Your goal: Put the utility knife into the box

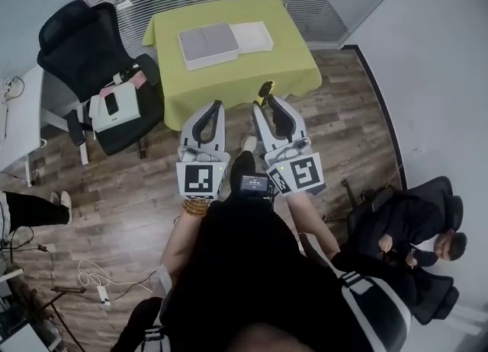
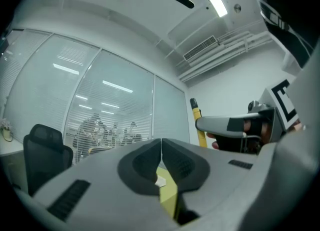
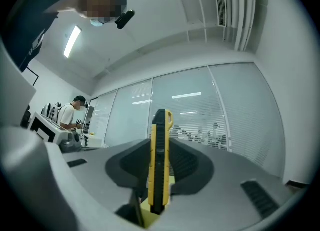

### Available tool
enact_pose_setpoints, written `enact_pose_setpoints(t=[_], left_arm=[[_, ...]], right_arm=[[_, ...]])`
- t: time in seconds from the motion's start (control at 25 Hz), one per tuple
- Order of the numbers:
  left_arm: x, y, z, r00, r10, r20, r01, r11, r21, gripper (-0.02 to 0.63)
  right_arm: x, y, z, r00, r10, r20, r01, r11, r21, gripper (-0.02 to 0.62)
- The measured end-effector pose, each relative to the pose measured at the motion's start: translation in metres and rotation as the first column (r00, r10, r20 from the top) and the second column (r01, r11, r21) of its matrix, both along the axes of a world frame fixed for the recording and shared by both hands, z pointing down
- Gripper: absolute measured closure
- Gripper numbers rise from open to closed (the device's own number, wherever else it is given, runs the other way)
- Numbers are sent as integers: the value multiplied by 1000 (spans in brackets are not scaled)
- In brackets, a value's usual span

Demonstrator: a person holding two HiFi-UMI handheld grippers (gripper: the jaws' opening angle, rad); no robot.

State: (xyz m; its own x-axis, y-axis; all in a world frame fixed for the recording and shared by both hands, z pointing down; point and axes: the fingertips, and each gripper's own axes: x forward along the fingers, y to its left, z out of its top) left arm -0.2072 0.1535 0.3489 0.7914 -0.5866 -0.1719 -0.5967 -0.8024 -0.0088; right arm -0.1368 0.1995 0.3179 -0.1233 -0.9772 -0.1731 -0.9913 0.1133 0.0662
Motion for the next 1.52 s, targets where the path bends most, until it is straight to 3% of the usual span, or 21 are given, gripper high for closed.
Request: enact_pose_setpoints(t=[0.4, 1.0, 1.52], left_arm=[[9, -24, 4, 1000, -12, -14, 11, 1000, -21, 591], [24, -72, 25, 997, -52, 51, 55, 997, -57, 591], [47, -125, 22, 989, -124, 76, 127, 991, -40, 591]], right_arm=[[9, -28, 4, 1000, -17, 3, 18, 1000, -22, 483], [46, -79, 9, 996, -44, 79, 46, 998, -33, 483], [91, -145, 7, 991, -75, 110, 77, 997, -14, 483]])
